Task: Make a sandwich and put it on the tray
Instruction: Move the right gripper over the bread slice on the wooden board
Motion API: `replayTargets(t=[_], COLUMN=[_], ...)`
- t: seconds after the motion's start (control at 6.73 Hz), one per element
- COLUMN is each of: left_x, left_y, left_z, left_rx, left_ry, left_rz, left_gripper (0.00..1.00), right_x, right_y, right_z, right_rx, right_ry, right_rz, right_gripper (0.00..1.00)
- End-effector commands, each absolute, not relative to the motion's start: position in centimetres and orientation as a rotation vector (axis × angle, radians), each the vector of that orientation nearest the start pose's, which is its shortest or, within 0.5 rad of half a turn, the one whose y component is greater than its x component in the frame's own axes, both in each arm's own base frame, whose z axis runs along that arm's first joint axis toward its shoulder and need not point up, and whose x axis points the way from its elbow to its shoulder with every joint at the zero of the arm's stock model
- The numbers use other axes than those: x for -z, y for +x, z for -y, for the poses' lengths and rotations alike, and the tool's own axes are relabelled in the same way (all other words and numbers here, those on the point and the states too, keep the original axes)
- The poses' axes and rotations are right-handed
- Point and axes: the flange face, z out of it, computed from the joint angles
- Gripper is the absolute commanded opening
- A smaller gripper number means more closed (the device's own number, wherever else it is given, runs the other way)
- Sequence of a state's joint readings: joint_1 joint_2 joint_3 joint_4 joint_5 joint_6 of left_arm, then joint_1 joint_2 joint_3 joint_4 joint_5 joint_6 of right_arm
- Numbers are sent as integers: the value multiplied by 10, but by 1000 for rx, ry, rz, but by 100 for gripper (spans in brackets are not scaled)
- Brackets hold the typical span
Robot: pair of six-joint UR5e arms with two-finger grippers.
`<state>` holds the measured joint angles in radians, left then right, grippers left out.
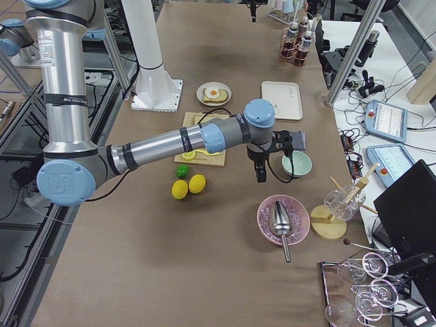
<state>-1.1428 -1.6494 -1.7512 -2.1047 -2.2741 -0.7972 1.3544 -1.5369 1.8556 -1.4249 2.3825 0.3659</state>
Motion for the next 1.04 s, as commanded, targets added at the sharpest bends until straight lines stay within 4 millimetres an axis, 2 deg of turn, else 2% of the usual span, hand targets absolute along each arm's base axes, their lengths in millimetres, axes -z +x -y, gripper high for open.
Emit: replayTargets(t=[0.0,0.15,0.3,0.59,0.89], left_x=[-424,-411,-402,-380,-374], left_y=[189,196,201,216,222], left_z=[511,516,517,512,510], left_rx=[88,88,123,151,149], left_ry=[231,237,220,235,238], left_rz=[-1038,-1051,-1067,-1068,-1055], left_gripper=[98,98,98,98,98], right_x=[-443,-440,-429,-384,-374], right_y=[-123,-145,-167,-246,-326], right_z=[489,476,458,405,356], right_rx=[6,24,54,11,-8], right_ry=[185,159,138,64,79], right_rz=[998,1009,1021,1025,1015], right_gripper=[100,100,100,100,100])
